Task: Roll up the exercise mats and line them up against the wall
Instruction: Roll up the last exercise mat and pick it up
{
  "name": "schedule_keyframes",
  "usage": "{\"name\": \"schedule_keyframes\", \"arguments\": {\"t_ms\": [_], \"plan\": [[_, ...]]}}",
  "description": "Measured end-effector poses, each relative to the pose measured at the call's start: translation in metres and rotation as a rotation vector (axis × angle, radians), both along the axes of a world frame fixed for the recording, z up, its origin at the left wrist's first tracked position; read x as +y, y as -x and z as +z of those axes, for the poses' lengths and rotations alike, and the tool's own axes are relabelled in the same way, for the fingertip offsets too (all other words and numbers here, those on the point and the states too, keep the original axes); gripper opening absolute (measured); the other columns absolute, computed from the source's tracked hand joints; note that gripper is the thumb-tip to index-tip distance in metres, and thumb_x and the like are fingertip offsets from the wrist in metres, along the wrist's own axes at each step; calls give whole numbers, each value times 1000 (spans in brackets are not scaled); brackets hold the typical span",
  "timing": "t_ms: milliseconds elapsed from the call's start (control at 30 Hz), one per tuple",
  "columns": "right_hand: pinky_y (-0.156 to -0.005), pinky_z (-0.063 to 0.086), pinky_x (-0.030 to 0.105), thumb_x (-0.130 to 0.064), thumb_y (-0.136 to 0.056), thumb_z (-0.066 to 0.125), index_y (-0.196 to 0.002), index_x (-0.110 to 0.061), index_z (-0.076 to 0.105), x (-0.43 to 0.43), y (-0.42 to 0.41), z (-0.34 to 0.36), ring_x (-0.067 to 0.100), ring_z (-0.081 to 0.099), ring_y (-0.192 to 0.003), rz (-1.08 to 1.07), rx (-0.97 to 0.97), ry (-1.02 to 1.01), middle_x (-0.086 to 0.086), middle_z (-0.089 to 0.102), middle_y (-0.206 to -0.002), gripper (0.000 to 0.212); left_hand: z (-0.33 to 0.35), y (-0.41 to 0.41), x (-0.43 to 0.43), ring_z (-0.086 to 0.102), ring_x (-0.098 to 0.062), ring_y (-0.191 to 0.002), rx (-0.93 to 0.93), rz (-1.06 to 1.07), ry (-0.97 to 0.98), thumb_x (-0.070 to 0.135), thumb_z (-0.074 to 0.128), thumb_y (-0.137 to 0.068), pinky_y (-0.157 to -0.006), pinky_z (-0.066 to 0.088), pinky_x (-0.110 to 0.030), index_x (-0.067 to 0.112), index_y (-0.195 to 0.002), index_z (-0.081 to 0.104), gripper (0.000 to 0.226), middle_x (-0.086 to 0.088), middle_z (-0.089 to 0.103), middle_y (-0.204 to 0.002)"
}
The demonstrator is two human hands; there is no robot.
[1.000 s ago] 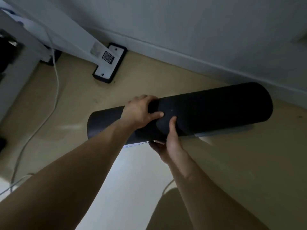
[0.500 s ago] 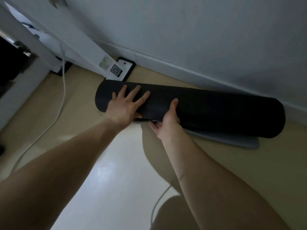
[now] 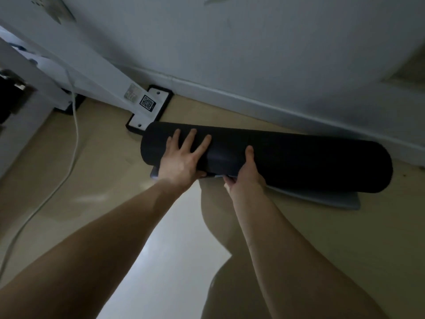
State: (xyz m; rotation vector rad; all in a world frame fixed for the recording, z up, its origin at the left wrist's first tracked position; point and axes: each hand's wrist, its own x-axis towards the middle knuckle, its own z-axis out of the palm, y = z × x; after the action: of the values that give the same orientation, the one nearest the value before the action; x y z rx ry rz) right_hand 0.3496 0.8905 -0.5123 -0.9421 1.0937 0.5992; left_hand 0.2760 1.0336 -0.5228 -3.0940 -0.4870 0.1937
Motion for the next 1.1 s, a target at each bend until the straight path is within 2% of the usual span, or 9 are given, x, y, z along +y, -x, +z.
{"name": "schedule_keyframes", "arguments": {"t_ms": [133,267,400,500,633,767,900,1033,1100], "plan": [[-75,62,46,-50,-71,87,-144,-19,38,-23,-15,0,34,59,-103,29,-19,-25,14,52,-135,93,-1,-26,-12,17,-51,-145,-50,-118,20,48,76,-80,-116,17,-64,35,-157,22,95,-16,26,-162],[-57,57,42,-58,-75,81,-145,-18,41,-25,-39,3,35,64,-106,245,-87,-22,15,58,-133,90,-2,-69,-5,2,-47,-150,-2,-44,31,38,71,-88,-117,13,-66,41,-157,8,94,-8,9,-167],[-67,61,48,-59,-80,76,-136,-16,45,-54,-41,-3,32,64,-107,273,-153,54,14,59,-124,77,0,-95,-16,-10,-42,-151,4,73,104,28,70,-90,-112,27,-67,44,-156,0,98,-1,-3,-168],[-73,62,49,-60,-81,74,-138,-18,44,-81,-45,-10,36,67,-102,122,-153,54,13,60,-115,76,1,-85,-18,-16,-45,-149,20,98,134,40,67,-91,-102,45,-62,45,-155,-8,99,-3,-13,-167],[-81,62,48,-47,-92,69,-144,-11,40,-82,-57,-18,35,64,-109,34,-155,179,14,57,-128,69,-13,-69,-35,-33,-40,-144,-48,152,314,75,61,-78,-116,15,-63,42,-156,-9,110,0,-27,-163],[-84,60,53,-34,-96,68,-146,-8,38,-73,-80,-28,38,63,-112,26,-185,181,17,54,-136,65,-26,-86,-27,-32,-37,-145,-178,139,351,56,55,-94,-115,19,-70,44,-157,6,81,1,-20,-166],[-84,60,51,-35,-100,61,-145,-8,41,-73,-99,-35,38,64,-109,166,-128,198,18,55,-135,56,-37,-100,-23,-30,-37,-146,-199,157,320,46,59,-95,-114,22,-71,43,-157,10,79,0,-16,-167],[-53,60,38,-48,-99,57,-132,-3,49,-92,-104,-26,36,69,-86,529,-120,279,22,62,-117,56,-24,-101,-29,-20,-42,-149,-122,178,235,51,58,-95,-112,33,-64,42,-157,8,80,-3,-11,-168],[-68,62,45,-54,-97,57,-126,-1,52,-105,-102,-18,37,69,-85,709,-125,387,22,64,-108,62,-7,-98,-35,-12,-42,-151,-51,164,226,51,53,-97,-115,31,-57,39,-159,7,77,-6,-6,-168]]}}
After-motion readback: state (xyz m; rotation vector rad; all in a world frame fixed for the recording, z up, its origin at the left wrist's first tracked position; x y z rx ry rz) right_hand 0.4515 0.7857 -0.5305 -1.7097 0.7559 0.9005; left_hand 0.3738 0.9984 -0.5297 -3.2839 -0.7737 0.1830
